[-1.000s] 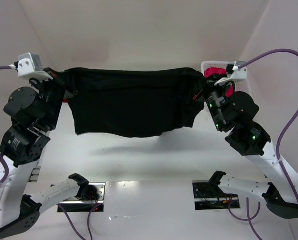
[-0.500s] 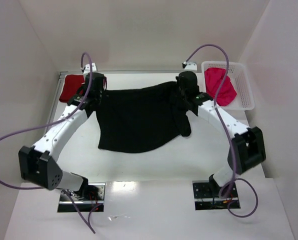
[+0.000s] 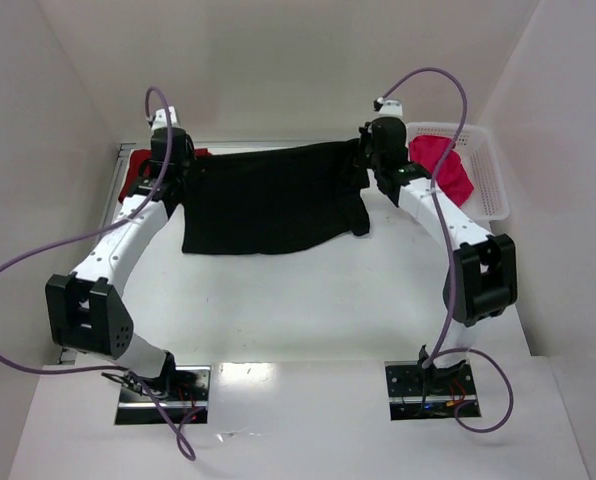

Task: Fold and stack the t-shirts
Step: Flatten out the tshirt

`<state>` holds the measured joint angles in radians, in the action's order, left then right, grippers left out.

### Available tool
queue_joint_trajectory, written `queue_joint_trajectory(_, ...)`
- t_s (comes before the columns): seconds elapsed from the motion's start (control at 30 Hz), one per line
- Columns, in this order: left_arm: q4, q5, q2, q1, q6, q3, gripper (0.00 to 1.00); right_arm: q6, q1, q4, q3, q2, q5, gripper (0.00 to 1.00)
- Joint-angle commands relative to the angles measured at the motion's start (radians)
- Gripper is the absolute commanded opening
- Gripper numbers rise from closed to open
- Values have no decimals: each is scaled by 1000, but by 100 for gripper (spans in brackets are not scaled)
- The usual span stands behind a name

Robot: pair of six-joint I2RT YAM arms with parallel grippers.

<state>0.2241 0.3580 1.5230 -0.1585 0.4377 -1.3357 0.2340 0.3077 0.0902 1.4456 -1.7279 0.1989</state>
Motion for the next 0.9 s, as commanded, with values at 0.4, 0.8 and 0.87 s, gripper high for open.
queue_joint_trajectory(0.4, 152, -45, -576, 17, -79, -23, 0, -90, 1, 142, 59, 639, -58, 0)
queue_joint_trajectory(0.8, 193, -13, -276, 17, 1, -28, 0, 7, -18, 174, -5, 360, 44, 0)
queue_joint_trajectory(0.87, 167, -22, -143, 17, 1, -28, 0, 16, -18, 149, -5, 273, 28, 0)
